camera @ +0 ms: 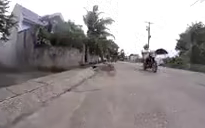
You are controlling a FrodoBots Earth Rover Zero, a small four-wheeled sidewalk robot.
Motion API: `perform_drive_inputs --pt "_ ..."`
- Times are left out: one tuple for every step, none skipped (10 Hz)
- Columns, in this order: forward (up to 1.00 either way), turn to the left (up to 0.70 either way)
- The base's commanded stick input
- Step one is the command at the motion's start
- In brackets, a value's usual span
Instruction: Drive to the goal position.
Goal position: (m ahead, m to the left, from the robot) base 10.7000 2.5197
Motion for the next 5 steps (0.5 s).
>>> perform_drive_inputs --pt "0.00 0.00" --pt "0.00 0.00" --pt "0.00 0.00" --pt "0.00 0.00" --pt "0.00 0.00"
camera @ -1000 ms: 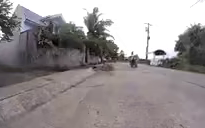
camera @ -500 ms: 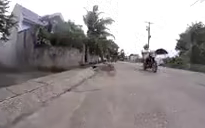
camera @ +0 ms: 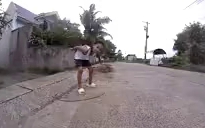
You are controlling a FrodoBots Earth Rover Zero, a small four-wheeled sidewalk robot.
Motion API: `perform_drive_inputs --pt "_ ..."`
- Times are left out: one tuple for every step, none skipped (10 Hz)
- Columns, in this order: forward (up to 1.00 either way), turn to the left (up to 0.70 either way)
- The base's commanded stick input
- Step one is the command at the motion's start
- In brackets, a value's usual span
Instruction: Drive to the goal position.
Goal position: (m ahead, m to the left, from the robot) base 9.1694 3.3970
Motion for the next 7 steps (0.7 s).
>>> perform_drive_inputs --pt "0.00 0.00" --pt "0.00 0.00" --pt "0.42 0.00" --pt "0.70 0.00" --pt "0.70 0.00" --pt "0.70 0.00" --pt "0.70 0.00"
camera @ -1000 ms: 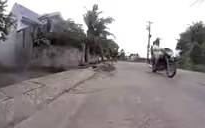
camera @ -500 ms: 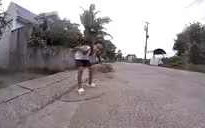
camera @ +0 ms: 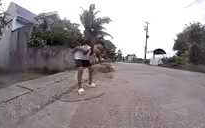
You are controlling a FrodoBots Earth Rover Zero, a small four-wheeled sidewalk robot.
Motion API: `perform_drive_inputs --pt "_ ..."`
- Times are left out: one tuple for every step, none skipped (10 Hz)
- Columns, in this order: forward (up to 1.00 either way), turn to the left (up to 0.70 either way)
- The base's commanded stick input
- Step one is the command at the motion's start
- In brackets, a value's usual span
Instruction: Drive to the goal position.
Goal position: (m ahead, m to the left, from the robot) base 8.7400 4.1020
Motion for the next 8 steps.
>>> perform_drive_inputs --pt "0.70 0.00" --pt "0.35 0.00" --pt "0.00 0.00" --pt "0.00 0.00" --pt "0.00 0.00" --pt "0.00 0.00" --pt "0.00 0.00" --pt "0.00 0.00"
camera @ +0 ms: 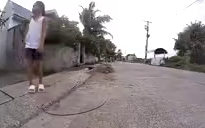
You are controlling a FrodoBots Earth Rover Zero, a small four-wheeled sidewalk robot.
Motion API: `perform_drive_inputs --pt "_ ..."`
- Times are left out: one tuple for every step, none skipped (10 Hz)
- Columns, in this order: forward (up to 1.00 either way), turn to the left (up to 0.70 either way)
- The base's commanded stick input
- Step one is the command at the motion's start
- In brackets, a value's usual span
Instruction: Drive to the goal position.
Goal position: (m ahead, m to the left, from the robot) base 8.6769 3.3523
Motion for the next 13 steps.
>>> perform_drive_inputs --pt "0.00 0.00" --pt "0.00 0.00" --pt "0.00 0.00" --pt "0.25 0.00" --pt "0.70 0.00" --pt "0.70 0.00" --pt "0.58 0.00" --pt "0.28 0.00" --pt "0.00 0.00" --pt "0.00 0.00" --pt "0.00 0.00" --pt "0.00 0.00" --pt "0.00 0.00"
